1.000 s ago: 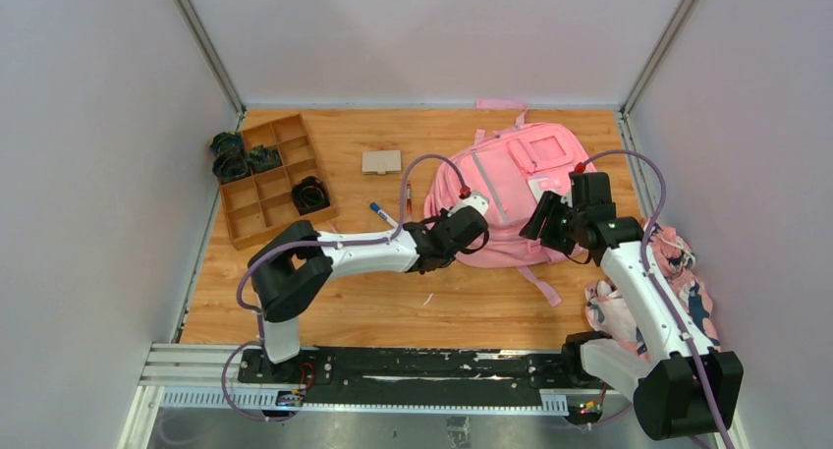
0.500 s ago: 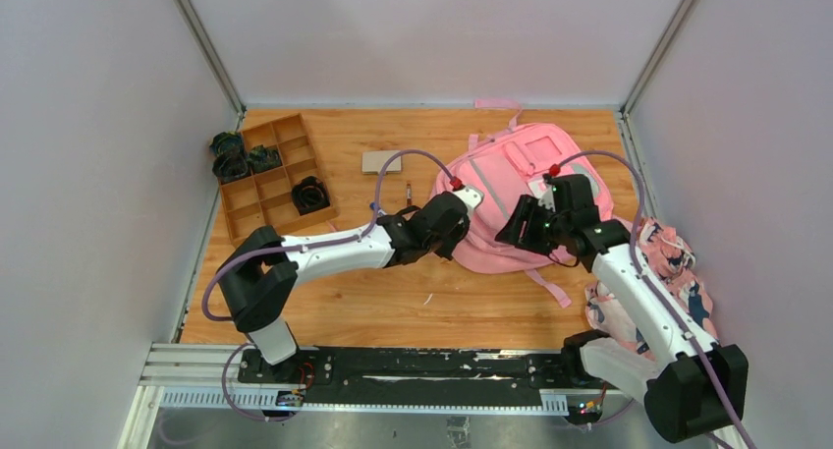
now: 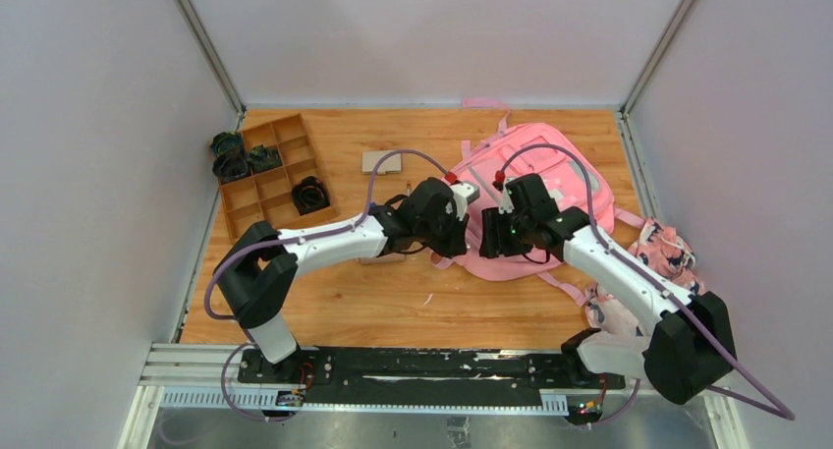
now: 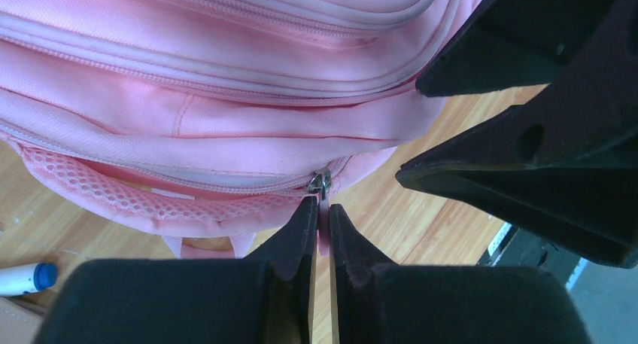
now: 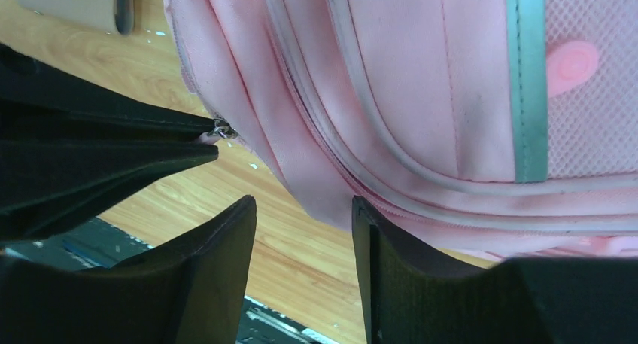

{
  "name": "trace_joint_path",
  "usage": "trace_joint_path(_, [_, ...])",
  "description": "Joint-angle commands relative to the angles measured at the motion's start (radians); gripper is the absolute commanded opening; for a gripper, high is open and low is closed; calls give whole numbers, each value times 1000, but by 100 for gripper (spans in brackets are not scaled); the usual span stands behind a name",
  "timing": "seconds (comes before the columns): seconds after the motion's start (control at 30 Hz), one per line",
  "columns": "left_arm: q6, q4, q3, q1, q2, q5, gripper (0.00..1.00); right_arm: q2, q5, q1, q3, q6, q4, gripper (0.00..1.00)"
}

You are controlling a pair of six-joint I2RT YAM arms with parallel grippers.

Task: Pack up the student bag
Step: Zip the student bag at the center of the board.

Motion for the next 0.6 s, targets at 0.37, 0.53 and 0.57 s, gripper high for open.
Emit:
trace_joint_path(0.37, [-92, 110, -26, 45, 4, 208, 0, 110, 363, 178, 5, -75, 109, 37])
trace_joint_path(0.53, [-93, 94, -44, 91, -29, 189, 0, 50, 529, 176, 8, -24, -27, 0])
trace_joint_path(0.57, [-93, 94, -50, 105, -37, 183, 0, 29, 551, 177, 2, -19, -50, 0])
